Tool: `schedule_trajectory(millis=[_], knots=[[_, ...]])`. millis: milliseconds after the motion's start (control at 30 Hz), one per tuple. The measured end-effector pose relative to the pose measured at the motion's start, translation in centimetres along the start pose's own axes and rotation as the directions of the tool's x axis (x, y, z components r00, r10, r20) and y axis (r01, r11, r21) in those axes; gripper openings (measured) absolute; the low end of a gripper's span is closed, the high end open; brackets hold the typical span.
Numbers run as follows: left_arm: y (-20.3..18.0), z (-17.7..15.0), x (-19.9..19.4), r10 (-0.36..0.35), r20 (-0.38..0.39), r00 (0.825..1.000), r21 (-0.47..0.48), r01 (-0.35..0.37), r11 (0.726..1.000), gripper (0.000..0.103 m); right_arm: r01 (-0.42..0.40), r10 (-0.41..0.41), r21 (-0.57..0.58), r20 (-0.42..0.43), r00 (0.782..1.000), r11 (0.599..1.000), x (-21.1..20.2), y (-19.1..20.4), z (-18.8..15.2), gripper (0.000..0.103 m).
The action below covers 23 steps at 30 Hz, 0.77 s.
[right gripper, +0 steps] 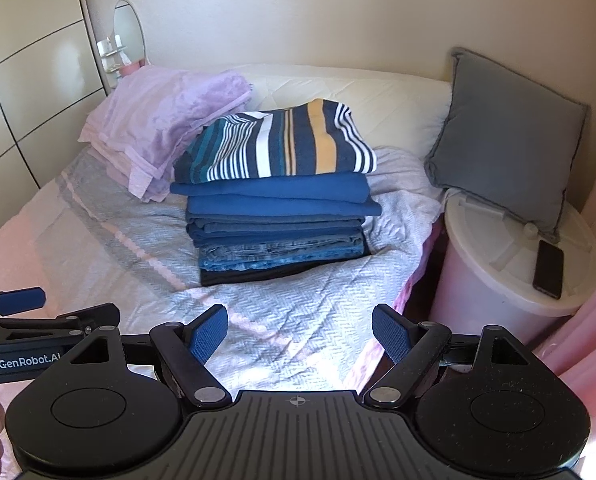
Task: Fold clothes
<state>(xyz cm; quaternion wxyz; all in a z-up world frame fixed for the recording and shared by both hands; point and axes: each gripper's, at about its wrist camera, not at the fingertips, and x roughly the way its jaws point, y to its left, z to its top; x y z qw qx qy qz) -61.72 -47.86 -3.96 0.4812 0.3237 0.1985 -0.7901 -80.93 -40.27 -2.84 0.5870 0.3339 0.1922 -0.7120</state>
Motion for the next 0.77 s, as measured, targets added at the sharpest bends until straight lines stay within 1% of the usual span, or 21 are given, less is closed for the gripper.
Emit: schedule_trajectory(millis=[133, 600, 767], knots=[[-0.1, 0.2, 0.3, 0.006, 0.004, 1.000, 0.006, -0.006, 1.000, 0.097, 0.023, -0.023, -0.020, 0.022, 1.000, 1.000, 0.1, 0.2, 0.3, 0.082], [-0.3, 0.9, 1.2, 0.038, 0.009, 0.999, 0.002, -0.038, 0.999, 0.097, -0.014, 0.014, -0.030, 0.005, 1.000, 0.999, 1.4, -0.2, 1.2, 0.082], [-0.7, 0.8, 0.9, 0.032, 0.040, 0.999, 0.003, -0.032, 0.999, 0.097, -0.022, 0.022, -0.038, 0.000, 1.000, 0.999, 1.7, -0.4, 1.4, 0.082]])
